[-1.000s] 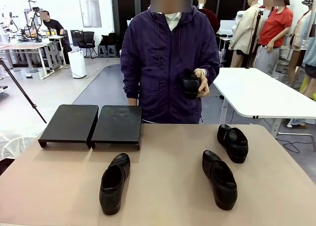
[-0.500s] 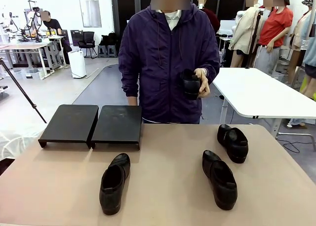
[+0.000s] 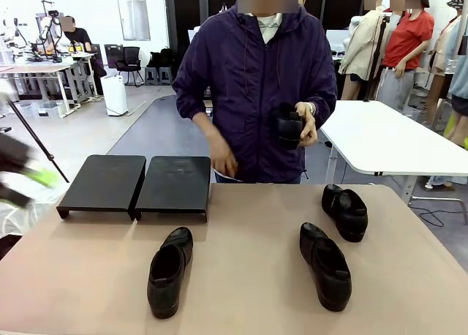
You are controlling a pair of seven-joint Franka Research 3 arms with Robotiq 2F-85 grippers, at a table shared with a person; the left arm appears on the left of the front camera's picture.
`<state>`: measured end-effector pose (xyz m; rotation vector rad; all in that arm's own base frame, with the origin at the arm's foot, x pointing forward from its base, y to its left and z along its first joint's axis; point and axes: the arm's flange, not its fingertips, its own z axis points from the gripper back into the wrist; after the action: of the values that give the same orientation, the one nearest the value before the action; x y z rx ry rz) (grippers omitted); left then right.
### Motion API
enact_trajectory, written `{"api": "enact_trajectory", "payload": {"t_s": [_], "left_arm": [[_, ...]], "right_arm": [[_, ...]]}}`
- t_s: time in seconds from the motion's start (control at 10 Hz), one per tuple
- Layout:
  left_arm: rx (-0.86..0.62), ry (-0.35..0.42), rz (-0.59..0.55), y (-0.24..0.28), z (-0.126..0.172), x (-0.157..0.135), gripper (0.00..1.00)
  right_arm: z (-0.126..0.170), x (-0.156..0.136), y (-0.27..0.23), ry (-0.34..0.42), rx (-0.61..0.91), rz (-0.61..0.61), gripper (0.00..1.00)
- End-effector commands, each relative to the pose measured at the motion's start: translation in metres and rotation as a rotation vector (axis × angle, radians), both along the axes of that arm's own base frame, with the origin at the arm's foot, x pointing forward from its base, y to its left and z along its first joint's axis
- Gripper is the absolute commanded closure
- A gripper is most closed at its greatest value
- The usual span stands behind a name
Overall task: Organize the shoes by placing them on the stand.
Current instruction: Place the Shoe from the middle of the table onto the Shoes Stand.
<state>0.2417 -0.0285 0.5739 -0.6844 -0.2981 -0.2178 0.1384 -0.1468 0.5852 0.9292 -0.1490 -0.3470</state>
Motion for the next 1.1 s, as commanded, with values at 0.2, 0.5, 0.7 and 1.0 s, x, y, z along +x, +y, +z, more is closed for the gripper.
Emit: {"api": "enact_trajectory", "payload": {"t_s": [0.2,0.5,0.7,1.0], "left_arm": [[0.34,0.109,-0.105,-0.19,-0.099,0.049,0.0],[0.462,0.135,-0.041,-0.229,-0.159,0.064,0.0],[0.483,0.026,0.044,-0.24,-0.178,0.076,0.0],[0.493,-0.08,0.085,-0.249,-0.194,0.089,0.0]], "right_arm": [[0.001,-0.004,-0.002,-0.021,-0.001,0.015,0.0],[0.001,-0.004,-0.002,-0.021,-0.001,0.015,0.0],[0.001,-0.004,-0.002,-0.021,-0.001,0.015,0.0],[0.001,-0.004,-0.002,-0.021,-0.001,0.015,0.0]]}}
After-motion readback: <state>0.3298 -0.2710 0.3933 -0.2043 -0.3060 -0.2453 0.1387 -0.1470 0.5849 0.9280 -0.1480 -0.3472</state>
